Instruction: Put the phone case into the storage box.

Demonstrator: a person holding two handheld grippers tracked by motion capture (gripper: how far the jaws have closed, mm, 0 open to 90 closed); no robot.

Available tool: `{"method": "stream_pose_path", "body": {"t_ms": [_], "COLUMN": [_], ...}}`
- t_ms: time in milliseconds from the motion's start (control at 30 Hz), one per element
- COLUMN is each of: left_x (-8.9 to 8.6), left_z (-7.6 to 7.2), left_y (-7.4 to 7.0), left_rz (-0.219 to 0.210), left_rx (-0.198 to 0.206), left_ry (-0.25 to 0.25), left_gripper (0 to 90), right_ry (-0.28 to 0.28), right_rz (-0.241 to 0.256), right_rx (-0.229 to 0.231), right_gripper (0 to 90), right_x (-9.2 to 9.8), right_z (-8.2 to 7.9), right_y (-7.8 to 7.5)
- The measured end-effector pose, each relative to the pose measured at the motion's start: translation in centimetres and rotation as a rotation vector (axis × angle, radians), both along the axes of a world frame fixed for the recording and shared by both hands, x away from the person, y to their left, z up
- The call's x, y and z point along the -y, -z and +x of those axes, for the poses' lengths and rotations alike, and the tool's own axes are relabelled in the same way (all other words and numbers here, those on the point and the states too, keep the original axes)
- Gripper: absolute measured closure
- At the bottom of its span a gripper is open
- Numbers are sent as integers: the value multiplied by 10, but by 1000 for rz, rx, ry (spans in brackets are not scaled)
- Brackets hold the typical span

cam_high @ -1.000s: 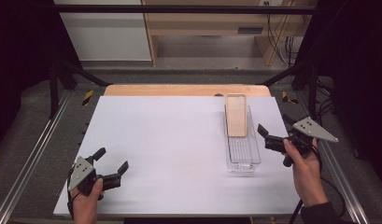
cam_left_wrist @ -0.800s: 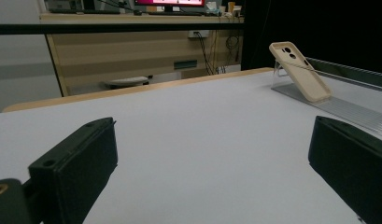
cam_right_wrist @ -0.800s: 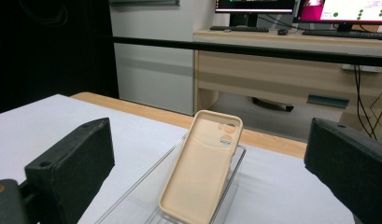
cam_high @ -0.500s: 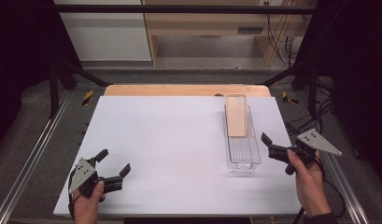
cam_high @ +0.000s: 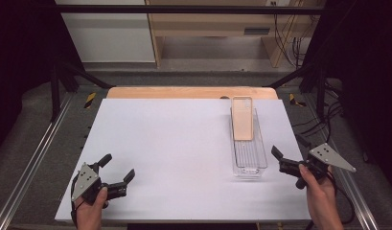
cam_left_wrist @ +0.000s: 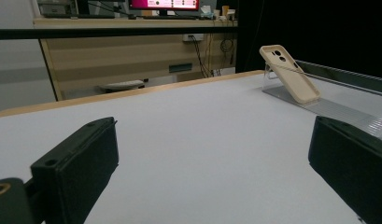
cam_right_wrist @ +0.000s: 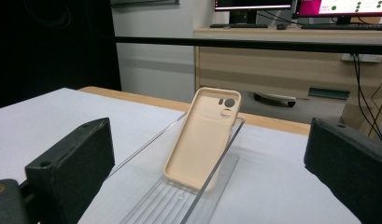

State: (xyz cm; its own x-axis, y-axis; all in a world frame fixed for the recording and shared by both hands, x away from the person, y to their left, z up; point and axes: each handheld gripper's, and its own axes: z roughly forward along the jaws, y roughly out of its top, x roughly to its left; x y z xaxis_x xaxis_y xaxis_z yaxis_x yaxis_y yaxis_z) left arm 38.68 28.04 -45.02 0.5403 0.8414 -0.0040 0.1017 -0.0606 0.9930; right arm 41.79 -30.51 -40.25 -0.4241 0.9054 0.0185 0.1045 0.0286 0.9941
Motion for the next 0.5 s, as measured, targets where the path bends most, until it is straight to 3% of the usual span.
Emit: {"method": "stream_pose_path", "body": {"t_ms": [500], "left_x": [1], "left_z": [0], "left_y": [0], "left_rz": [10], "left_rx": [1], "left_ry": [11], "left_gripper": [15], "right_ry": [-44], "right_rz": [-22], "right_rx": [21], "right_gripper": [21], "right_x": [-22], "right_z": [-13], "right_y": [14]}}
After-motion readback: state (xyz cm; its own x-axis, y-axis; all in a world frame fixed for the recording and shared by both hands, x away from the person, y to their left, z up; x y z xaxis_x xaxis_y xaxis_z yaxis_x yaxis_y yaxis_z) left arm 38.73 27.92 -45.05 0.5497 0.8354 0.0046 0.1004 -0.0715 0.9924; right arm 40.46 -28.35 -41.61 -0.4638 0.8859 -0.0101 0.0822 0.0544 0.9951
